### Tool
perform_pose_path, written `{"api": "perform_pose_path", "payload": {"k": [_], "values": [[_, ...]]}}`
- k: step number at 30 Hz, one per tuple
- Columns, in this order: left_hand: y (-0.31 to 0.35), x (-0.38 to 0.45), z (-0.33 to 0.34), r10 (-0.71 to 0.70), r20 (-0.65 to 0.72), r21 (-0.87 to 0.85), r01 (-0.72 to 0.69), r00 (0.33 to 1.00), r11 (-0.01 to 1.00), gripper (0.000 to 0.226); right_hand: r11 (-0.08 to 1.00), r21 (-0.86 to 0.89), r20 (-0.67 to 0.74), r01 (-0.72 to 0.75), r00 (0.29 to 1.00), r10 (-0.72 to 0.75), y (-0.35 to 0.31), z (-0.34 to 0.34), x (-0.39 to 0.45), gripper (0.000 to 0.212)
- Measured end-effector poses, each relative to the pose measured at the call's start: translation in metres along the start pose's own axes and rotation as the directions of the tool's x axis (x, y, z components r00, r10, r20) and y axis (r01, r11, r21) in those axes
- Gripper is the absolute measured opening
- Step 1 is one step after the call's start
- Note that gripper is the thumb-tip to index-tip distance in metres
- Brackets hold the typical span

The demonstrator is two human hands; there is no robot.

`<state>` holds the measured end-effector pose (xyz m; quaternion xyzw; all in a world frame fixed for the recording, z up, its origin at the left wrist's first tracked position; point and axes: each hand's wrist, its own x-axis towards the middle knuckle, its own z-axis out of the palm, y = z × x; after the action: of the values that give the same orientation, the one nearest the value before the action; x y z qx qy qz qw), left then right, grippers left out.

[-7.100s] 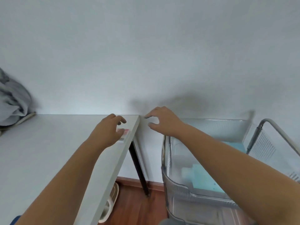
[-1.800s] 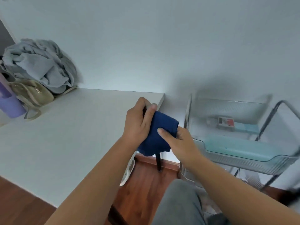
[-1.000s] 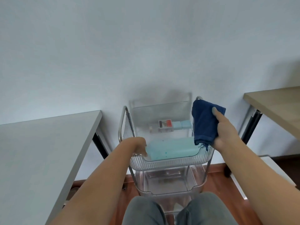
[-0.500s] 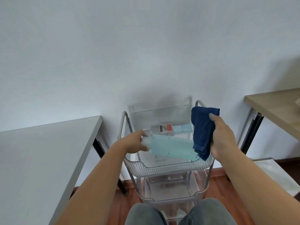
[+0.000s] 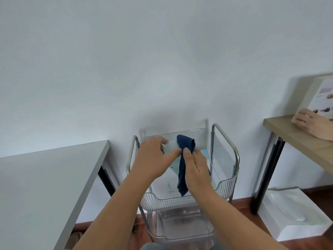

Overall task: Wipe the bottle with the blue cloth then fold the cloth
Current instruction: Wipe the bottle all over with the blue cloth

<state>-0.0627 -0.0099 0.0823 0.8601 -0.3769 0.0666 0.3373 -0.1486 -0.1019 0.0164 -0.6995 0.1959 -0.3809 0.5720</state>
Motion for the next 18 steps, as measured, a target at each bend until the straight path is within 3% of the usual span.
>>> {"api": "perform_pose_path", "payload": {"k": [2, 5, 10, 14, 18], "values": [[-0.001, 0.002, -0.002, 0.054, 0.018, 0.03, -0.055, 0.998, 0.998, 0.039, 0.996, 0.019, 0.085, -0.092, 0.992, 0.09, -0.002, -0.006, 0.018, 0.041], [-0.003, 0.005, -0.007, 0.136, 0.088, 0.041, -0.14, 0.987, 0.989, 0.041, 0.982, -0.002, 0.248, -0.188, 0.951, 0.183, -0.01, -0.017, 0.048, 0.054], [-0.007, 0.008, -0.014, 0.235, 0.167, -0.007, -0.237, 0.957, 0.971, 0.049, 0.915, 0.021, 0.442, -0.403, 0.825, 0.353, -0.018, -0.028, 0.074, 0.043], [-0.011, 0.013, -0.01, 0.242, 0.172, 0.0, -0.246, 0.955, 0.969, 0.05, 0.857, 0.123, 0.272, -0.501, 0.847, 0.457, -0.006, -0.025, 0.072, 0.044], [-0.007, 0.017, 0.003, 0.212, 0.17, -0.043, -0.208, 0.962, 0.977, 0.047, 0.902, 0.251, 0.003, -0.352, 0.932, 0.363, 0.014, -0.013, 0.041, 0.037]]}}
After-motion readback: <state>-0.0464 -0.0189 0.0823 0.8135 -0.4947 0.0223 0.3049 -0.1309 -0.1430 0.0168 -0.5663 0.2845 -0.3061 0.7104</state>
